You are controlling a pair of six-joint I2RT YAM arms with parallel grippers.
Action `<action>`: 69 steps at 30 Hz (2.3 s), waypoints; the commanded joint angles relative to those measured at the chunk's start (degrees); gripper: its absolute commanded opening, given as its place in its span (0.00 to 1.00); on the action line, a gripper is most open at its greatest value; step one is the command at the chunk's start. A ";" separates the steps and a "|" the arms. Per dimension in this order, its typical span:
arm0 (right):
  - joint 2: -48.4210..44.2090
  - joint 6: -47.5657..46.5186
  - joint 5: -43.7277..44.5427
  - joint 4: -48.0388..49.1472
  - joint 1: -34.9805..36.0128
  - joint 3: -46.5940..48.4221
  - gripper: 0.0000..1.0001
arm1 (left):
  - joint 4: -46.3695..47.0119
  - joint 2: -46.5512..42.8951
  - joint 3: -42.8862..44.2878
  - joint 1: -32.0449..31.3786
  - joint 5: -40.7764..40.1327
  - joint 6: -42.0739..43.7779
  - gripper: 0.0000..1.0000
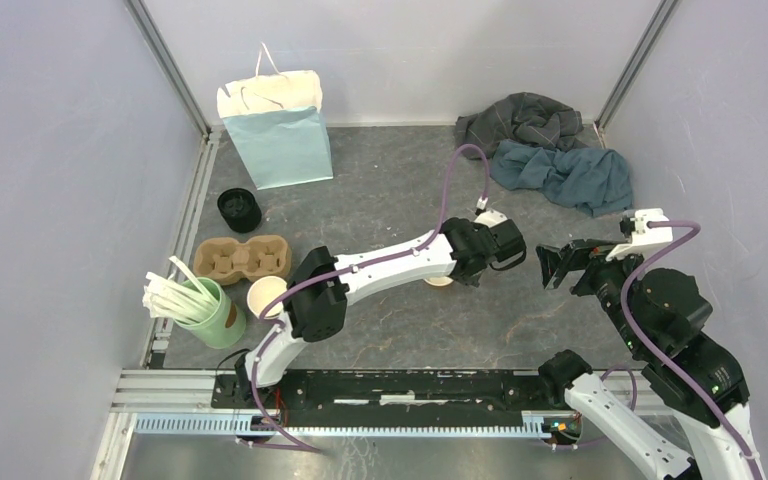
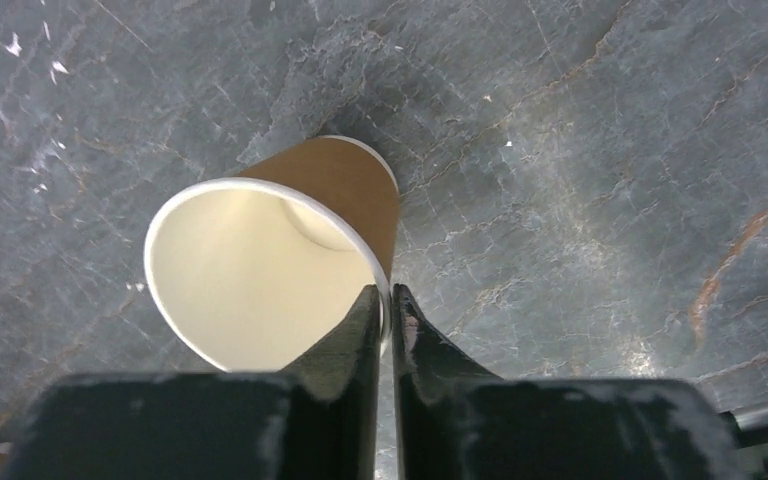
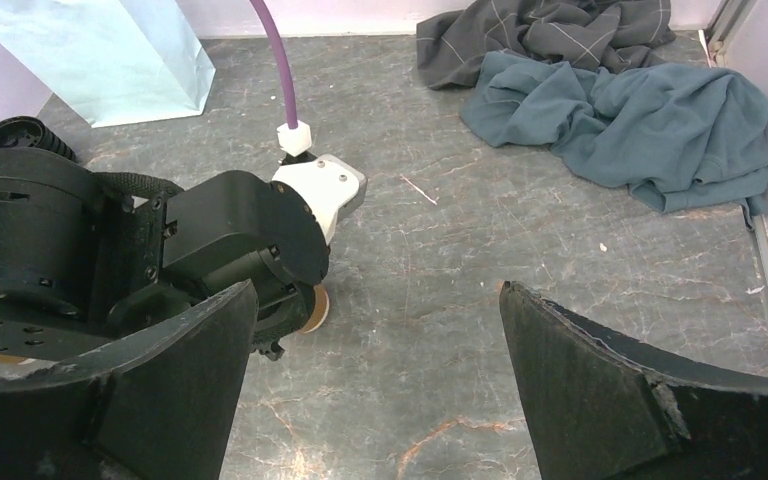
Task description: Pack the takeout coffee
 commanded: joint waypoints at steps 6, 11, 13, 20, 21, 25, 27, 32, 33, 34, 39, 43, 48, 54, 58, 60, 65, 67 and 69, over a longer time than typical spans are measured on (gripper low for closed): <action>1.88 -1.97 -0.81 2.33 -0.14 -0.32 0.98 | -1.67 -4.38 3.25 -0.11 -2.68 2.38 0.58; 5.03 -5.84 -1.39 5.16 -0.13 -2.04 0.98 | -6.62 -11.91 1.54 1.54 -7.47 3.28 0.78; 7.09 -7.62 -0.67 6.06 -0.18 -3.09 0.98 | -7.48 -16.00 -1.57 4.43 -7.98 3.32 0.85; 15.04 -11.65 1.25 12.63 -0.17 -6.15 0.98 | -2.50 -29.40 -14.52 20.61 -5.91 9.70 1.00; 16.83 -11.83 0.99 13.44 -0.17 -6.15 0.98 | -1.82 -30.55 -15.96 24.09 -4.86 10.47 1.00; 23.38 -12.77 -0.58 16.90 -0.15 -6.81 0.98 | 2.24 -32.86 -17.51 38.35 -1.63 14.11 1.00; 26.80 -13.22 -0.78 18.22 -0.15 -6.18 0.98 | 2.82 -31.77 -16.21 43.67 -2.24 14.71 1.00; 35.39 -16.40 -0.21 19.30 -0.21 -0.97 0.98 | 3.62 -26.76 -12.67 56.09 -0.90 13.60 1.00; 36.43 -16.38 -0.57 19.90 -0.18 -0.44 0.98 | 3.65 -25.71 -12.04 57.93 -0.38 13.38 1.00; 37.45 -18.25 -1.16 20.54 -0.15 -0.13 0.98 | 3.62 -24.86 -11.68 59.73 -0.20 13.21 1.00; 42.76 -22.24 -2.64 20.47 0.47 4.91 0.98 | 3.08 -20.45 -10.18 69.59 9.15 12.00 1.00; 43.05 -25.30 -4.04 22.69 2.04 2.24 0.98 | 5.20 -19.64 -10.49 74.65 11.48 10.46 1.00; 42.43 -25.60 -5.21 23.64 2.02 -0.14 0.98 | -0.82 -13.65 -4.17 78.83 8.90 9.54 0.96; 40.76 -25.90 -5.11 24.61 1.46 -2.59 0.98 | -1.37 -10.01 -4.46 80.75 8.45 9.69 0.80; 40.88 -26.27 -4.62 24.90 1.30 -2.23 0.98 | 0.08 -8.79 -6.06 82.09 12.55 9.88 0.72; 40.82 -26.27 -4.80 25.00 1.20 -2.33 0.98 | 0.46 -8.20 -6.18 82.07 13.24 10.14 0.67; 41.01 -26.18 -4.72 25.01 1.26 -2.11 0.98 | 0.42 -8.13 -6.88 82.33 12.32 10.31 0.59; 41.32 -26.09 -4.80 25.00 1.23 -1.79 0.98 | 0.48 -8.23 -7.78 82.34 11.30 10.42 0.54; 41.61 -26.00 -4.79 25.04 1.21 -1.54 0.98 | 0.48 -8.24 -8.42 82.31 11.14 10.55 0.53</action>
